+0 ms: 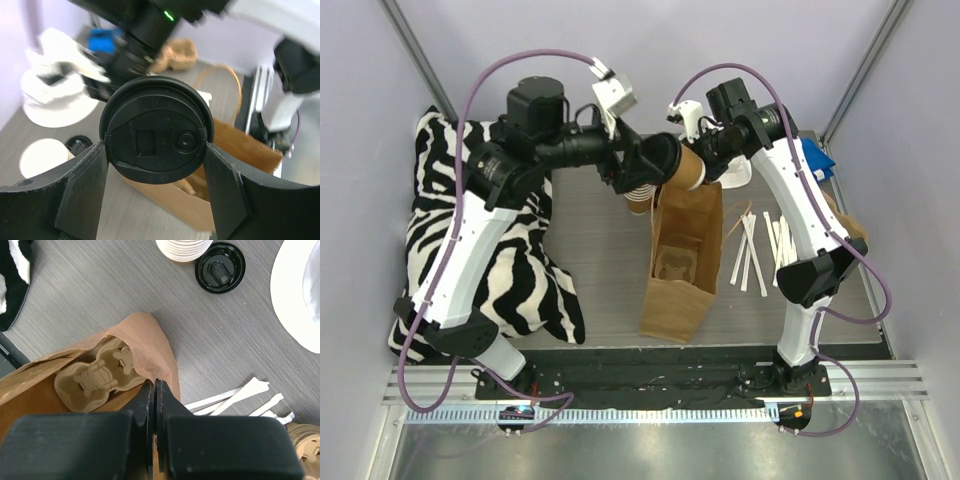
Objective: Pack the takeout coffee
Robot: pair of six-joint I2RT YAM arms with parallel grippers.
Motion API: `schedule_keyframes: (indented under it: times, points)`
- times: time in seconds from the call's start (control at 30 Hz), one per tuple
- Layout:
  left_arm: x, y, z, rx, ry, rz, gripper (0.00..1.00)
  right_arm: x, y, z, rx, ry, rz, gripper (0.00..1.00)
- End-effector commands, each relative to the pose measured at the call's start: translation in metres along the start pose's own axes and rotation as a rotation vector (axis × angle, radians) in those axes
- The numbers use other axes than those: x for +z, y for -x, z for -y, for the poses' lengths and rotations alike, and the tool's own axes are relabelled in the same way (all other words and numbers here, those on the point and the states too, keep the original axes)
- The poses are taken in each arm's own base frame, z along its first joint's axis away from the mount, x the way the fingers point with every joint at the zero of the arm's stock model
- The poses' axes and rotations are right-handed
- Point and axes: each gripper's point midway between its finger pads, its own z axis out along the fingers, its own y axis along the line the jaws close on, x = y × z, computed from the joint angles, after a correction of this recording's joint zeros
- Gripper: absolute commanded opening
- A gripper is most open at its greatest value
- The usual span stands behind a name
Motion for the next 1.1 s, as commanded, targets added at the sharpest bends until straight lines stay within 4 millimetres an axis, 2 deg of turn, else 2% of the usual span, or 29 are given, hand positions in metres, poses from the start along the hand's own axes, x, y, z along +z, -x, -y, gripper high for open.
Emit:
schedule_keyframes:
  times: [0.0,0.1,0.27,0.37,0.5,0.57,0.8,0.93,1.07]
  points:
    - [-0.001,-0.021,0.038,0.115,-0.067,-0.075,0.12,-0.003,0.007,0.001,0.025,0.000,0.011,0.01]
    - [0.004,-0.037,0.039,0.146,-0.045,-0.148,0.11,-0.005,0.010,0.000,0.028,0.008,0.018,0.01]
    - [0.013,-0.050,0.024,0.186,0.023,-0.233,0.11,-0.007,0.009,-0.005,0.033,0.024,0.021,0.01]
    - [0.016,-0.057,0.022,0.236,0.040,-0.280,0.11,-0.009,0.010,-0.009,0.033,0.035,0.027,0.01]
    - [0.031,-0.081,0.028,0.266,0.009,-0.372,0.10,-0.008,0.006,-0.015,0.041,0.066,0.016,0.01]
    - [0.033,-0.082,0.031,0.270,-0.001,-0.382,0.10,-0.007,0.003,-0.019,0.055,0.084,0.009,0.01]
    - [0.047,-0.106,0.042,0.319,-0.043,-0.467,0.09,-0.007,-0.001,-0.025,0.084,0.107,0.005,0.01]
    - [0.054,-0.117,0.044,0.332,-0.043,-0.510,0.08,-0.008,-0.001,-0.027,0.096,0.109,0.004,0.01]
    - [0.058,-0.136,0.042,0.332,-0.051,-0.577,0.08,-0.009,-0.004,-0.027,0.118,0.098,-0.001,0.01]
